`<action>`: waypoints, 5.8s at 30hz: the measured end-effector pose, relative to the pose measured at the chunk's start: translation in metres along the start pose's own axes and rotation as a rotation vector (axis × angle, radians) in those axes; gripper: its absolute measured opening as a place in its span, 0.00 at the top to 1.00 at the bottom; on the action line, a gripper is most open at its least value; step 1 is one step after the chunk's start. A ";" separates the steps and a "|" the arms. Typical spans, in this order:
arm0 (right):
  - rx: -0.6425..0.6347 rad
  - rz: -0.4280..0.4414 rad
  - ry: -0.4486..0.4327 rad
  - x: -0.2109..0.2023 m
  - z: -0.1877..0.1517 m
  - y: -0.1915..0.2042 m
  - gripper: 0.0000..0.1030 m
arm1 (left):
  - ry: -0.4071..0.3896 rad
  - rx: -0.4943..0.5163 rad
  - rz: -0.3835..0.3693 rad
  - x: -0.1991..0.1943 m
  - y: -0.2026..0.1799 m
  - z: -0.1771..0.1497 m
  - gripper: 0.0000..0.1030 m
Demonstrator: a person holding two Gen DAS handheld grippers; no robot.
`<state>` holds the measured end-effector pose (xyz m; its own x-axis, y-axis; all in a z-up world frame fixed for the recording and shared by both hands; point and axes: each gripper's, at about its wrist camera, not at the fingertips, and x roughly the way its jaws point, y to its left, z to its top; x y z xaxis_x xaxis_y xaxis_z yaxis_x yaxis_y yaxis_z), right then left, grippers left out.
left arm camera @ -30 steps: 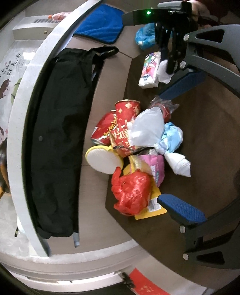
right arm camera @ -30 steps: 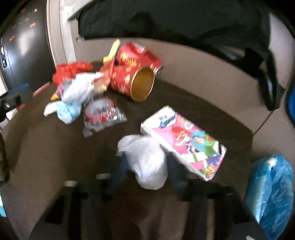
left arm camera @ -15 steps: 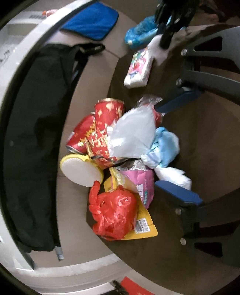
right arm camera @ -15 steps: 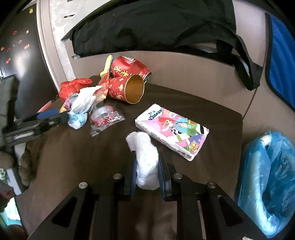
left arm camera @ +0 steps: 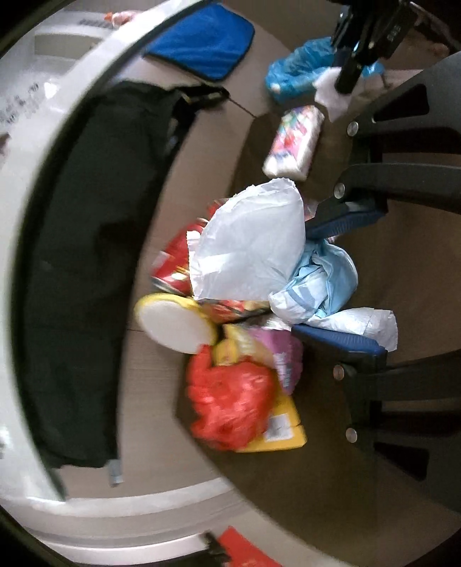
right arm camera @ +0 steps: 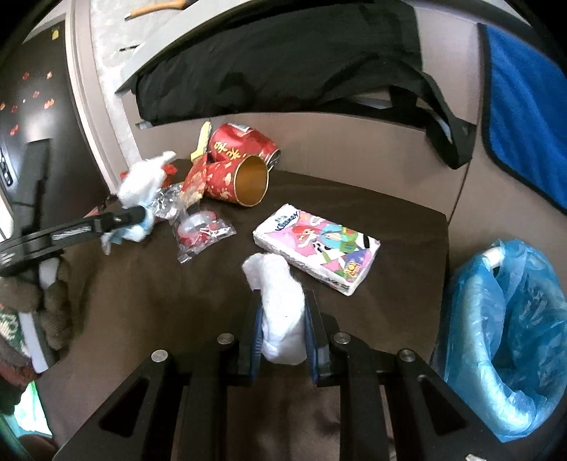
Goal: Collect trash
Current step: 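Grasp the white tissue with the right tool while left grasps white bag and blue glove, then carry both held items over the blue-lined bin and open both tools, then grasp the red plastic bag with the left tool while right moves to the tape packet, then grasp the clear packet with red tape roll using the right tool, then carry the red bag and tape packet over the blue-lined bin with both tools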
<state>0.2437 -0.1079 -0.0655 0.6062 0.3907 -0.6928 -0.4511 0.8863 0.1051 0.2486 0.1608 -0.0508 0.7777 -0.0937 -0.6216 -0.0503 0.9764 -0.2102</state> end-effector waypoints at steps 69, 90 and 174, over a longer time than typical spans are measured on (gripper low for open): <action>0.326 -0.340 -0.305 -0.158 -0.033 -0.194 0.39 | -0.084 0.149 -0.320 0.021 -0.227 0.026 0.03; -0.014 -0.160 -0.236 -0.084 0.021 -0.019 0.39 | -0.149 0.050 0.046 -0.044 0.000 0.002 0.02; -0.113 -0.014 -0.105 -0.037 0.057 0.035 0.51 | -0.126 -0.006 -0.138 -0.071 -0.038 -0.001 0.48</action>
<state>0.2429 -0.0770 0.0051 0.6755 0.4078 -0.6143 -0.5097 0.8603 0.0106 0.1947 0.1305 0.0002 0.8499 -0.2011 -0.4871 0.0590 0.9548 -0.2912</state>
